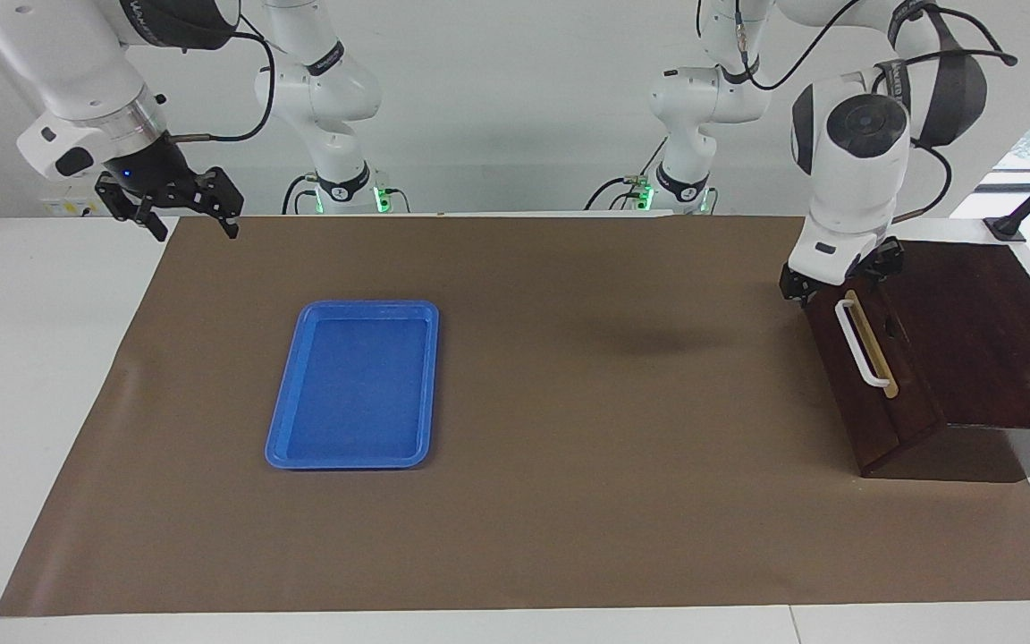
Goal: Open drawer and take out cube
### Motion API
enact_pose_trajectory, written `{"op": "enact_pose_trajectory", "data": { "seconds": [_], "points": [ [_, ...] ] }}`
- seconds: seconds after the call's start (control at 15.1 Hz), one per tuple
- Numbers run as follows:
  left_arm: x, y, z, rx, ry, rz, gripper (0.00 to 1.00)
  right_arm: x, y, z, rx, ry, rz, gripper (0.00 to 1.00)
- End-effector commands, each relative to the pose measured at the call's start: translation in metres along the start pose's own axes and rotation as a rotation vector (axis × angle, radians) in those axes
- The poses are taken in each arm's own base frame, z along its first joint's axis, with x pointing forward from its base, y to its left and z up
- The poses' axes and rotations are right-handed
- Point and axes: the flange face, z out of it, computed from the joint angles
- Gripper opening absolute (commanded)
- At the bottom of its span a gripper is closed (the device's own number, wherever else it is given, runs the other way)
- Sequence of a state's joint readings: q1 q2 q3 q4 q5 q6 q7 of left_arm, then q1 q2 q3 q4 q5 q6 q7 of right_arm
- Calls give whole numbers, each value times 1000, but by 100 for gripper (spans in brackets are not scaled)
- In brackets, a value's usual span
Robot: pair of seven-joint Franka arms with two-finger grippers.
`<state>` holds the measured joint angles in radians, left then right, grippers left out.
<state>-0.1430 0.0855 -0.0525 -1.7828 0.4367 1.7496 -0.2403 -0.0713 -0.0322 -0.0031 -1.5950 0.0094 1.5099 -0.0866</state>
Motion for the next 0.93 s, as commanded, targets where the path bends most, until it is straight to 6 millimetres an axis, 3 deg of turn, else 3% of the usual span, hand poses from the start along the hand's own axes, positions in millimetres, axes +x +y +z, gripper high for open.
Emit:
{"op": "enact_pose_trajectory", "data": {
  "seconds": [0.0, 0.53, 0.86],
  "points": [
    [7, 10, 17, 46, 14, -10, 100, -1, 4, -2, -2, 4, 6, 100],
    [10, 16, 46, 73, 71, 34, 100, 4, 5, -6, -8, 45, 17, 100],
    [10, 3, 61, 70, 66, 120, 100, 4, 6, -6, -24, 43, 18, 100]
  ]
}}
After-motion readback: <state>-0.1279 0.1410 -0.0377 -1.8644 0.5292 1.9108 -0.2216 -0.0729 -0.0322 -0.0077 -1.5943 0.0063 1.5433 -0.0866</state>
